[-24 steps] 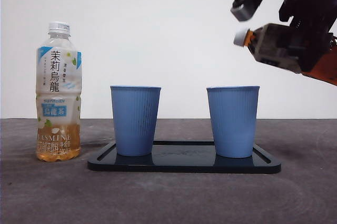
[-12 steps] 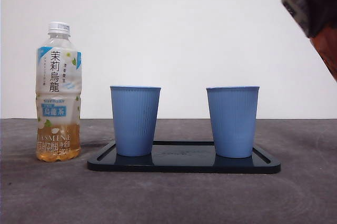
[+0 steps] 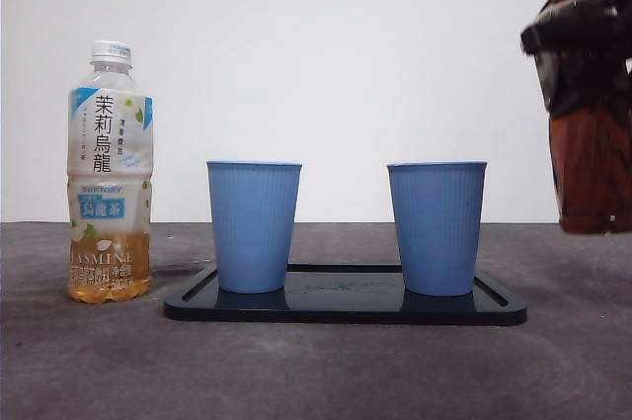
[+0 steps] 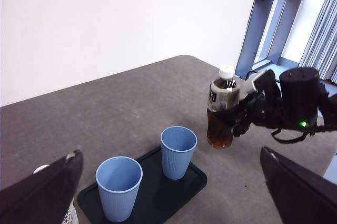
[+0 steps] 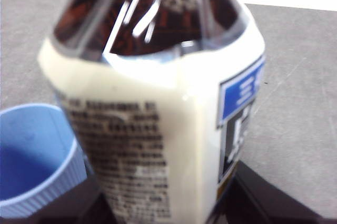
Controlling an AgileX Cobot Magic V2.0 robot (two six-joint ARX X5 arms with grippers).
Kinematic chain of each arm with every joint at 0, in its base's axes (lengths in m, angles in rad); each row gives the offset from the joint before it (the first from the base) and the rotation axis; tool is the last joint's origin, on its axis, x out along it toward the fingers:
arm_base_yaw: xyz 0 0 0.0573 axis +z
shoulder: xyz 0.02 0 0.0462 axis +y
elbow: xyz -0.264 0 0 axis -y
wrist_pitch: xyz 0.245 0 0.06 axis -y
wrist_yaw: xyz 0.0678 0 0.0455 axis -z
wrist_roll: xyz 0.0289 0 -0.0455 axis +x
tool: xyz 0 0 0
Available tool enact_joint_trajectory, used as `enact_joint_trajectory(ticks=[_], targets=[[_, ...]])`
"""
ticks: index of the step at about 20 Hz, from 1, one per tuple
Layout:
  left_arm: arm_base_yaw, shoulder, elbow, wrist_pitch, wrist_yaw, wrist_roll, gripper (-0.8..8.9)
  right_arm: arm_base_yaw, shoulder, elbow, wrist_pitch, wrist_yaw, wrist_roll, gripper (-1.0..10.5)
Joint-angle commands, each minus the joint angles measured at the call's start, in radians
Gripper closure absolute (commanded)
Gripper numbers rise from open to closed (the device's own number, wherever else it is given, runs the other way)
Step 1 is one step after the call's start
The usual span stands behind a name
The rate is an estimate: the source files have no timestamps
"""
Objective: Pour the drink into the cup
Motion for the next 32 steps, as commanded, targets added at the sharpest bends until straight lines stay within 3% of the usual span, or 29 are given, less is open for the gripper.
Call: enact_joint_trajectory(ticks=[1, 12, 25, 32], targets=[[-0.003, 0.001, 0.024, 0.009, -0.002, 0.004, 2.51, -0.007, 0.026, -0.027, 0.145, -0.011, 0.014, 8.1], [-0.003, 0.001, 0.024, 0.009, -0.002, 0.003, 2.52, -0.14, 0.257, -0.089, 0.454, -0.169, 0.013, 8.1], [-0.003, 0.001, 0.024, 0.009, -0.001, 0.003, 2.51, -0.141, 0.349, -0.089, 0.552, -0.172, 0.013, 8.1], [-0.003, 0.001, 0.024, 0.009, -0.001, 0.003, 2.52, -0.141, 0.346, -0.089, 0.56, -0.169, 0.009, 6.6]])
